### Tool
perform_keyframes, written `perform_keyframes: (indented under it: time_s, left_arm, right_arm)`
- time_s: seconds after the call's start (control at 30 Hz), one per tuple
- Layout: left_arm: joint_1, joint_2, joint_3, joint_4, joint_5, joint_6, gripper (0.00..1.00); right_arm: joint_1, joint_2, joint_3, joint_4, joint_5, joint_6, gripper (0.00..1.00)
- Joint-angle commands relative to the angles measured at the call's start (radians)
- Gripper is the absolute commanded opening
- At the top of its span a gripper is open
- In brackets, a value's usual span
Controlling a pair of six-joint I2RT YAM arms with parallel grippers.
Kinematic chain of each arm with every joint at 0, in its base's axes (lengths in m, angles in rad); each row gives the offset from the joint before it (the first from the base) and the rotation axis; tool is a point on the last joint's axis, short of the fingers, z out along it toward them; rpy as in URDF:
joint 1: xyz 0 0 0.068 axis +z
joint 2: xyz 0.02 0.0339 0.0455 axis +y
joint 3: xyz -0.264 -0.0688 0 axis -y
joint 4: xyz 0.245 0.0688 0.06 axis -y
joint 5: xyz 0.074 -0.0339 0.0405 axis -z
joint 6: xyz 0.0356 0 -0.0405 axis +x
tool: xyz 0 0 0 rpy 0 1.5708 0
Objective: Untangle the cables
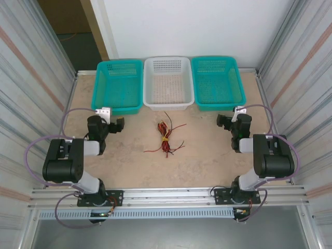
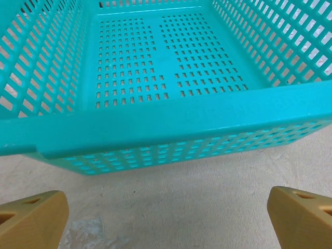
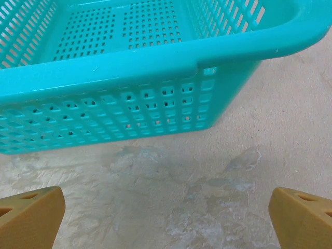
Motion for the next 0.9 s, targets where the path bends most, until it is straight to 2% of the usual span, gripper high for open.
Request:
perform_keyframes:
  time_s: [0.0, 0.87]
  left_arm:
    - [0.008, -0.013, 0.016, 0.001, 0.024, 0.002, 0.99]
    - [0.007, -0.011, 0.02, -0.007, 0.02, 0.002, 0.99]
  right_arm:
    - [-0.004, -0.007, 0.009, 0.012, -0.013, -0.024, 0.99]
    - [-0.011, -0.007, 0.01, 0.009, -0.022, -0.021, 0.99]
